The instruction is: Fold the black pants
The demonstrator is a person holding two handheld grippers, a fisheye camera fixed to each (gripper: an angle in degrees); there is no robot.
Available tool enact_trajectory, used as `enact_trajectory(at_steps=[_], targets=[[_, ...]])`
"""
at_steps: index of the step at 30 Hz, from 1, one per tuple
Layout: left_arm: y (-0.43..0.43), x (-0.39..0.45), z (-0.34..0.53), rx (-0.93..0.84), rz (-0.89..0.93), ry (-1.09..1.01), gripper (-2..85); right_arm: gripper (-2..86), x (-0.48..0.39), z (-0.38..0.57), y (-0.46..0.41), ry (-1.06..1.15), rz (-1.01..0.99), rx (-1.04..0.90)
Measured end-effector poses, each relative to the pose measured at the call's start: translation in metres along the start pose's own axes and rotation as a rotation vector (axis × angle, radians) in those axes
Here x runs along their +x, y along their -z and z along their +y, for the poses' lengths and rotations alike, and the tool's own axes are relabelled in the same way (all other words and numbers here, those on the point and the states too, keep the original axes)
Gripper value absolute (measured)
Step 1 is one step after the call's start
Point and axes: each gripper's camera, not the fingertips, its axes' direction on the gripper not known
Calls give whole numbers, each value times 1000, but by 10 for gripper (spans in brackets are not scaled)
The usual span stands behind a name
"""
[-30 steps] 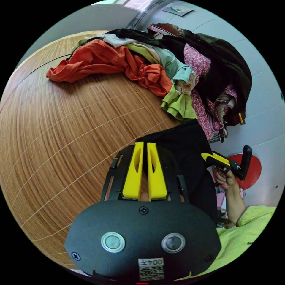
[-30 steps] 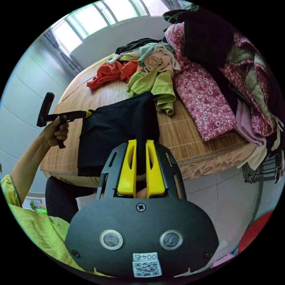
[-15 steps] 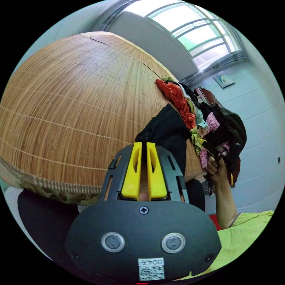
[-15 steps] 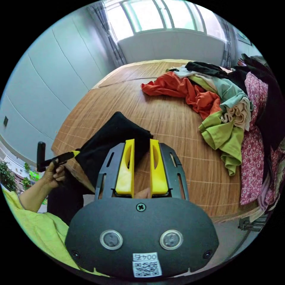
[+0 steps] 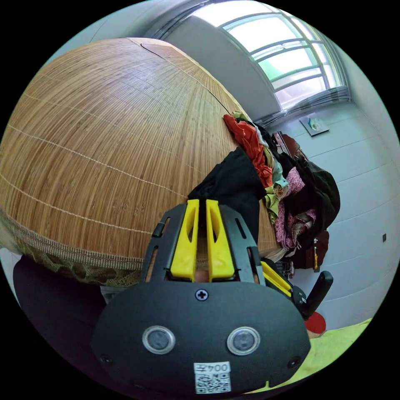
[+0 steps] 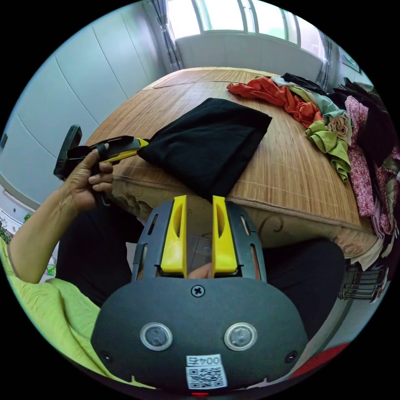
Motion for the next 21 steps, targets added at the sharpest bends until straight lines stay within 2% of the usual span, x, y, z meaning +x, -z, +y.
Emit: enact_trajectory(at_steps=[5,8,10,15,21], targets=[[3,-8,10,5,-28,-2,22,60,-23,-32,-12,13,57,-20],[8,-13,13,7,-89,-12,18,27,-32,-44,-5,146,75,-40],[10,-19,14,-12,-83,-13,16,13,-19,-46,6,240,100,-45],[-1,-27,26,-88,-46,-40,16,13,12,-50,1,294,30,-113],[19,-31,29,-115,76,-87,21,54,46,-43,40,132,-9,-71]])
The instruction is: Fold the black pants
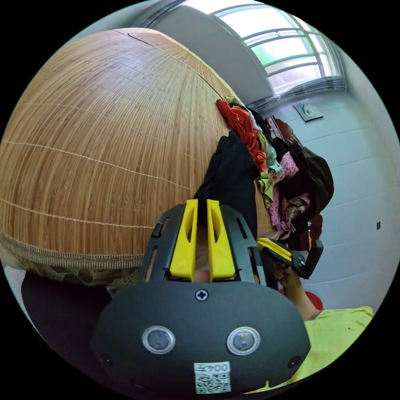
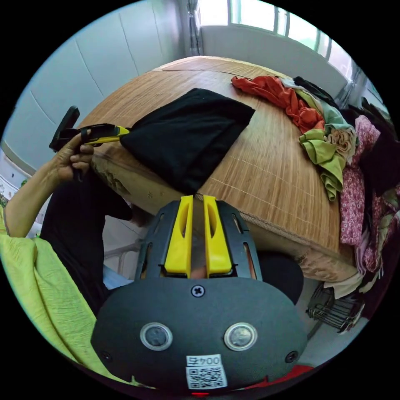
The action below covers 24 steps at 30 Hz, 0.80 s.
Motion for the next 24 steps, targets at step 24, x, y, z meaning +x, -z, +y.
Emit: enact_trajectory(at_steps=[24], targets=[[-15,158,-44,140,-222,-427,1,56,86,-37,17,-129,-1,236]])
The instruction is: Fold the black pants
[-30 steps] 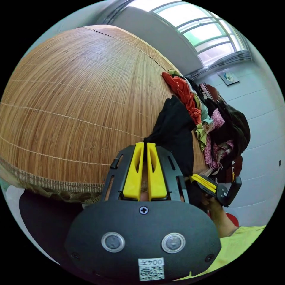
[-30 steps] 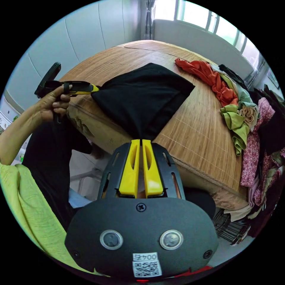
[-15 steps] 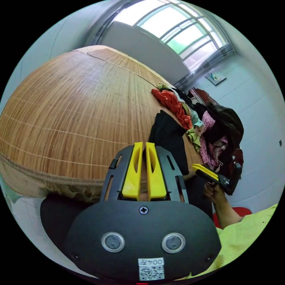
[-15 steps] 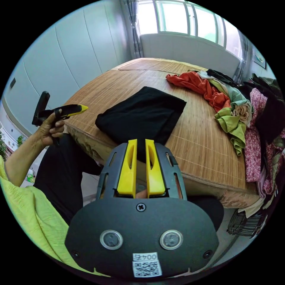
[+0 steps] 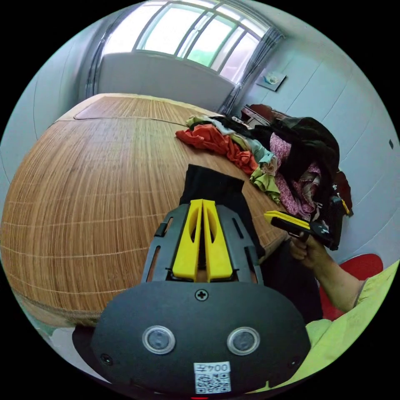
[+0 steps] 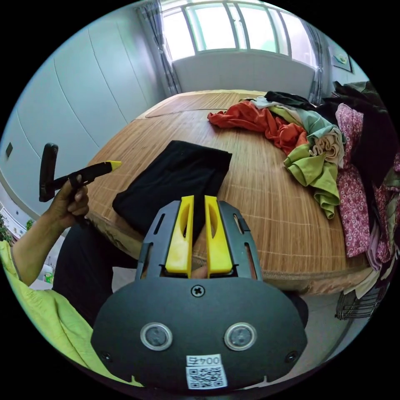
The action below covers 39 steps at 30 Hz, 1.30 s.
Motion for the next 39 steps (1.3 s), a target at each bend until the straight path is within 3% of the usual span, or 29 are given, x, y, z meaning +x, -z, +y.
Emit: enact_trajectory(at_steps=[7,11,16,19,23,31,33,36,39], targets=[[-93,35,-71,-136,-25,-131,1,37,28,-65,-48,37,36,31],[-146,27,-84,-232,-158,-89,1,34,47,-86,-104,57,122,-132],[-152,17,-85,-220,-116,-32,1,36,110,-82,-120,-109,-107,-142],[-143,2,-88,-202,31,33,1,44,140,-75,-110,-210,-259,-132],[-85,-22,-85,-86,65,165,1,59,153,-50,-64,-292,-268,-52],[-38,10,9,-206,71,19,1,61,-9,6,-6,81,-132,-84],[-64,11,33,-331,-132,-53,1,61,-36,12,-24,154,-73,-162],[-48,-6,39,-237,-57,85,1,65,-46,6,-20,139,-60,-179],[-14,3,45,-134,-68,39,0,65,-70,2,22,178,-33,-104]])
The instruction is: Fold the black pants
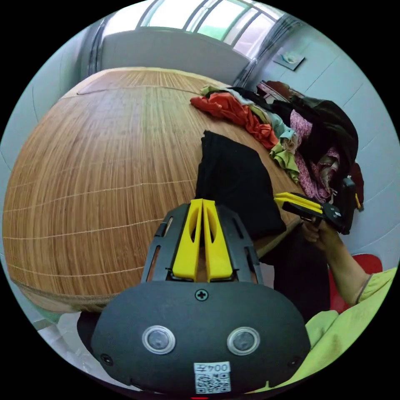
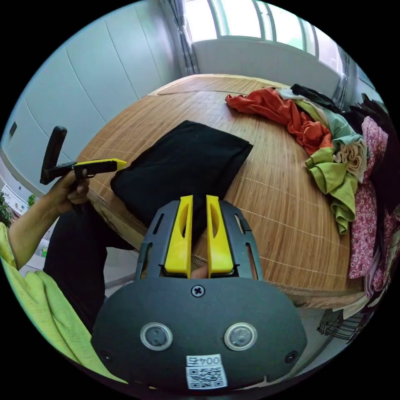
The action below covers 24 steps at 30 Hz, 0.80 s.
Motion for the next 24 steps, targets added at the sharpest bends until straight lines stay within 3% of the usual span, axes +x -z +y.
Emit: enact_trajectory(at_steps=[7,10,16,20,24], targets=[[-19,-1,45,-38,40,38,0,94,-120,14,12,359,41,5],[-43,3,44,-75,-84,-15,0,74,-133,4,2,413,142,-27],[-59,-1,47,-116,-176,-108,0,58,-128,2,4,409,72,-56],[-48,-30,57,-79,-124,-16,1,89,-129,-6,20,388,27,-112],[-37,-61,72,6,-29,110,3,113,-122,-23,61,297,25,23]])
